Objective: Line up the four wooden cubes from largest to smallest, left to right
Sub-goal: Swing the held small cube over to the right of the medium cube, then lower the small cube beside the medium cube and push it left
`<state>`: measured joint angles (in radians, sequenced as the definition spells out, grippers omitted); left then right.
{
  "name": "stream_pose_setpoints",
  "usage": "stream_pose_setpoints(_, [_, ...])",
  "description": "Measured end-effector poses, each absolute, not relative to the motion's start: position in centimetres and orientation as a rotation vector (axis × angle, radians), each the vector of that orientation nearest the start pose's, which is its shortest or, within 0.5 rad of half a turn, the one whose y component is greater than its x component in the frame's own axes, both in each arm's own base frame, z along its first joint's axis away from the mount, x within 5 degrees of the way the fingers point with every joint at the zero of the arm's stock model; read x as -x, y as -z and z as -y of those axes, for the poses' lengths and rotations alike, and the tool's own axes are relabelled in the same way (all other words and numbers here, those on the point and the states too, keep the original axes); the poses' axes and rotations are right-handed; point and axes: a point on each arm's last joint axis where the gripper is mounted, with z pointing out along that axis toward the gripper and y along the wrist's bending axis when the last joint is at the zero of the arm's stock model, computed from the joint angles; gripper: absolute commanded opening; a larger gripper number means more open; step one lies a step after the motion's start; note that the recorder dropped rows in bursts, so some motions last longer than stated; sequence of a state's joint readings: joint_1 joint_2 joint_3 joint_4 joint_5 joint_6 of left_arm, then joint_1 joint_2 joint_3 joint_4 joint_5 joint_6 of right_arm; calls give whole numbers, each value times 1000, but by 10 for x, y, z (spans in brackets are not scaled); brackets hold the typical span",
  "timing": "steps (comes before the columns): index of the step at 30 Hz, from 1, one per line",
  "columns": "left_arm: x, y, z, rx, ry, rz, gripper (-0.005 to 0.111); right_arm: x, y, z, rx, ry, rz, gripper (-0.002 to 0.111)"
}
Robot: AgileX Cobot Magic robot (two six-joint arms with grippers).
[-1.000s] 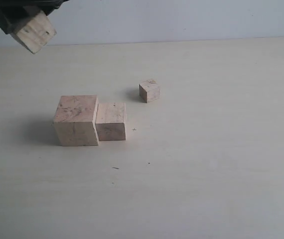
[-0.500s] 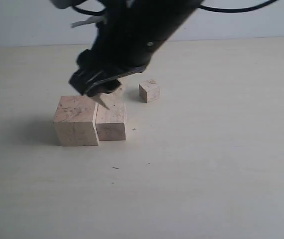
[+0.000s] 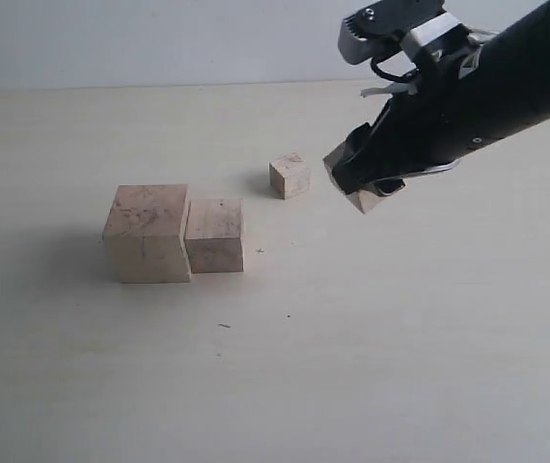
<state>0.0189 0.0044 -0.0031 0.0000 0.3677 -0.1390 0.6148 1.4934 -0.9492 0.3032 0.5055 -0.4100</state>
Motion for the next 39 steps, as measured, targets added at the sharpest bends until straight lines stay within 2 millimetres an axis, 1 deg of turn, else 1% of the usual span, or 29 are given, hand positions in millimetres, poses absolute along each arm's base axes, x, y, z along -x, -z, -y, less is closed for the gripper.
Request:
stream_pose_setpoints(1, [-53, -181, -1, 146, 84, -1848, 0, -252, -239, -180, 965, -359, -2325, 0])
stream_pose_setpoints(3, [-53, -181, -1, 146, 84, -1848, 0, -267, -228, -177, 920, -356, -2313, 0])
stream_pose_setpoints(5, [-53, -181, -1, 146, 84, -1848, 0, -275, -215, -178, 930, -361, -2317, 0])
stream_pose_setpoints(7, [-53, -181, -1, 146, 84, -1848, 0, -281, -208, -185, 968, -394, -2325, 0])
stream_pose_setpoints(8, [-53, -181, -1, 146, 84, -1848, 0, -282, -206, -188, 1004, -415, -2335, 0])
stream_pose_setpoints(10, [-53, -181, -1, 146, 84, -1848, 0, -283, -206, -194, 1153, -462, -2330, 0])
stream_pose_setpoints(15, [-53, -181, -1, 146, 84, -1848, 0, -277, -197, -199, 1525, -494, -2226, 0])
stream_pose_setpoints(17, [-53, -181, -1, 146, 84, -1848, 0, -275, -194, -199, 1606, -500, -2194, 0])
stream_pose_setpoints(20, [-53, -181, -1, 146, 84, -1848, 0, -277, -191, -199, 1663, -476, -2142, 0])
stream_pose_setpoints(23, [-53, -181, -1, 146, 84, -1848, 0, -280, -187, -200, 1780, -410, -2012, 0])
stream_pose_setpoints(26, [-53, -181, -1, 146, 84, -1848, 0, -287, -181, -203, 1917, -346, -1855, 0])
stream_pose_setpoints(29, [-53, -181, -1, 146, 84, -1848, 0, -300, -167, -210, 1979, -338, -1808, 0])
stream_pose_setpoints(30, [-53, -181, -1, 146, 84, -1848, 0, -306, -160, -215, 2002, -367, -1810, 0])
stream_pose_setpoints(31, [-53, -181, -1, 146, 84, -1848, 0, -309, -159, -218, 2013, -383, -1806, 0])
stream_pose_setpoints(34, [-53, -181, -1, 146, 84, -1848, 0, -319, -155, -232, 2099, -532, -1776, 0])
stream_pose_setpoints(37, [-53, -181, -1, 146, 84, -1848, 0, -329, -153, -243, 2155, -633, -1746, 0])
stream_pose_setpoints(39, [-53, -181, -1, 146, 84, -1848, 0, -333, -144, -247, 2194, -699, -1749, 0])
